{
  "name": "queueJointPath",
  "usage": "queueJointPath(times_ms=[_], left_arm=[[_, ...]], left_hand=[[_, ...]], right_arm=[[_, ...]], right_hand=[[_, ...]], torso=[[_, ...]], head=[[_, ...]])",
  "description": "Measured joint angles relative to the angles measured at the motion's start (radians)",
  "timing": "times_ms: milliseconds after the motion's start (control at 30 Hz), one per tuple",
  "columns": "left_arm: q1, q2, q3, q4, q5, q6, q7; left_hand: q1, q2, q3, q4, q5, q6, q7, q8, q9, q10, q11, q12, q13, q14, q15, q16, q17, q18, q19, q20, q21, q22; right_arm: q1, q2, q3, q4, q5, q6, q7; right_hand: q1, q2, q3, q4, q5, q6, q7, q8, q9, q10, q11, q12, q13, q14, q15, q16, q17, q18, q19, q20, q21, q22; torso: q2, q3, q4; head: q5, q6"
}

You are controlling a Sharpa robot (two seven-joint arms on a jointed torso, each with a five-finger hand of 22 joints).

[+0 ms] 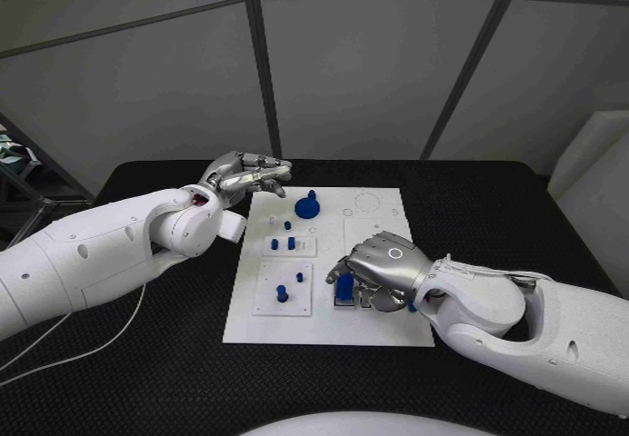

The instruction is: Assemble the parts on the task board

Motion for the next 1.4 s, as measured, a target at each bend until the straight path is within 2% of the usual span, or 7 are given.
queueJointPath(times_ms=[167, 300, 500, 667, 867, 1000, 1400], left_arm=[[0.0, -0.001, 0.0, 0.0, 0.0, 0.0, 0.0], [0.0, -0.002, 0.0, 0.0, 0.0, 0.001, -0.001], [0.0, -0.002, 0.0, 0.0, 0.0, 0.001, -0.001], [0.0, -0.002, 0.0, 0.0, 0.0, 0.001, -0.002], [0.0, -0.002, 0.0, 0.0, 0.0, 0.002, -0.003], [0.0, -0.001, -0.001, 0.0, 0.0, 0.002, -0.004], [0.0, 0.002, -0.002, -0.001, 0.0, 0.004, -0.007]], left_hand=[[0.0, 0.0, 0.0, 0.0, 0.0, 0.0, 0.0, 0.0, -0.001, 0.0, 0.0, 0.0, 0.0, 0.0, 0.0, 0.0, 0.0, 0.0, 0.0, 0.0, 0.0, -0.001], [0.0, 0.0, 0.0, 0.0, 0.0, 0.0, 0.0, 0.0, -0.001, 0.0, 0.0, 0.0, 0.0, 0.0, 0.0, 0.0, 0.0, 0.0, 0.0, 0.0, 0.0, -0.001], [0.0, 0.0, 0.0, 0.0, 0.0, 0.0, 0.0, 0.0, -0.001, 0.0, 0.0, 0.0, 0.0, 0.0, 0.0, 0.0, 0.0, 0.0, 0.0, 0.0, 0.0, -0.001], [0.0, 0.0, -0.002, -0.002, 0.0, 0.0, 0.0, 0.0, -0.001, 0.0, 0.0, 0.0, 0.0, 0.0, 0.0, 0.0, 0.0, 0.0, 0.004, 0.004, 0.0, -0.002], [-0.004, -0.004, -0.003, -0.003, 0.0, 0.0, 0.0, 0.0, -0.001, 0.0, 0.0, 0.0, 0.0, 0.0, 0.0, 0.0, 0.0, 0.0, 0.004, 0.004, 0.0, -0.002], [-0.004, -0.004, -0.003, -0.003, 0.0, 0.0, 0.0, 0.0, -0.001, 0.0, 0.0, 0.0, 0.0, 0.0, 0.0, 0.0, 0.0, 0.0, 0.004, 0.004, 0.0, -0.002], [-0.004, -0.004, -0.006, 0.0, 0.0, 0.0, 0.0, 0.0, -0.001, -0.004, 0.004, 0.0, 0.0, 0.0, 0.0, 0.0, 0.0, 0.0, 0.004, 0.004, 0.0, -0.002]], right_arm=[[0.0, -0.018, 0.0, 0.011, -0.002, -0.053, -0.004], [0.0, -0.042, 0.0, 0.024, 0.044, -0.135, -0.027], [0.0, -0.06, -0.001, 0.038, 0.172, -0.218, -0.144], [0.0, -0.056, -0.002, 0.042, 0.279, -0.238, -0.273], [0.0, -0.041, -0.004, 0.039, 0.367, -0.241, -0.405], [-0.001, -0.028, -0.021, 0.033, 0.412, -0.237, -0.467], [-0.002, 0.011, -0.036, 0.016, 0.516, -0.234, -0.521]], right_hand=[[-0.13, -0.008, -0.057, 0.056, -0.088, 0.047, 0.063, 0.013, -0.001, 0.049, -0.003, 0.087, 0.061, 0.0, 0.0, 0.024, 0.0, 0.0, -0.002, -0.009, 0.046, 0.0], [-0.228, -0.005, -0.143, 0.112, -0.09, 0.131, 0.109, 0.047, 0.011, 0.072, 0.039, 0.123, 0.087, 0.0, 0.017, 0.026, 0.0, 0.0, 0.0, -0.006, 0.047, 0.0], [-0.323, 0.035, -0.399, 0.258, -0.046, 0.214, 0.092, 0.065, 0.058, 0.066, 0.036, 0.102, 0.063, 0.0, 0.026, 0.014, 0.0, 0.0, -0.002, 0.01, 0.047, 0.0], [-0.33, 0.038, -0.567, 0.367, 0.005, 0.231, 0.084, 0.07, 0.099, 0.063, 0.032, 0.085, 0.046, -0.004, 0.022, 0.004, 0.0, 0.0, -0.002, 0.01, 0.043, 0.0], [-0.33, 0.051, -0.6, 0.373, 0.006, 0.231, 0.084, 0.07, 0.119, 0.066, 0.029, 0.077, 0.039, -0.001, 0.02, 0.002, 0.0, 0.0, -0.002, 0.01, 0.036, 0.0], [-0.337, 0.058, -0.61, 0.372, 0.011, 0.231, 0.084, 0.07, 0.128, 0.063, 0.025, 0.075, 0.034, 0.0, 0.018, -0.002, 0.0, 0.0, -0.002, 0.01, 0.036, 0.0], [-0.348, 0.06, -0.617, 0.373, 0.017, 0.234, 0.081, 0.07, 0.141, 0.063, 0.025, 0.068, 0.031, 0.0, 0.018, -0.002, 0.0, 0.0, -0.002, 0.01, 0.032, 0.0]], torso=[[0.0, 0.0, 0.0], [0.0, 0.0, -0.0007], [-0.001, -0.0012, -0.0025], [-0.001, -0.0013, -0.0026], [-0.002, -0.0018, -0.0002], [-0.002, -0.0019, 0.0], [-0.001, -0.001, -0.0012]], head=[[0.0, -0.001], [-0.001, -0.001], [-0.005, 0.0], [-0.006, -0.001], [-0.007, -0.002], [-0.007, -0.002], [-0.007, -0.006]])
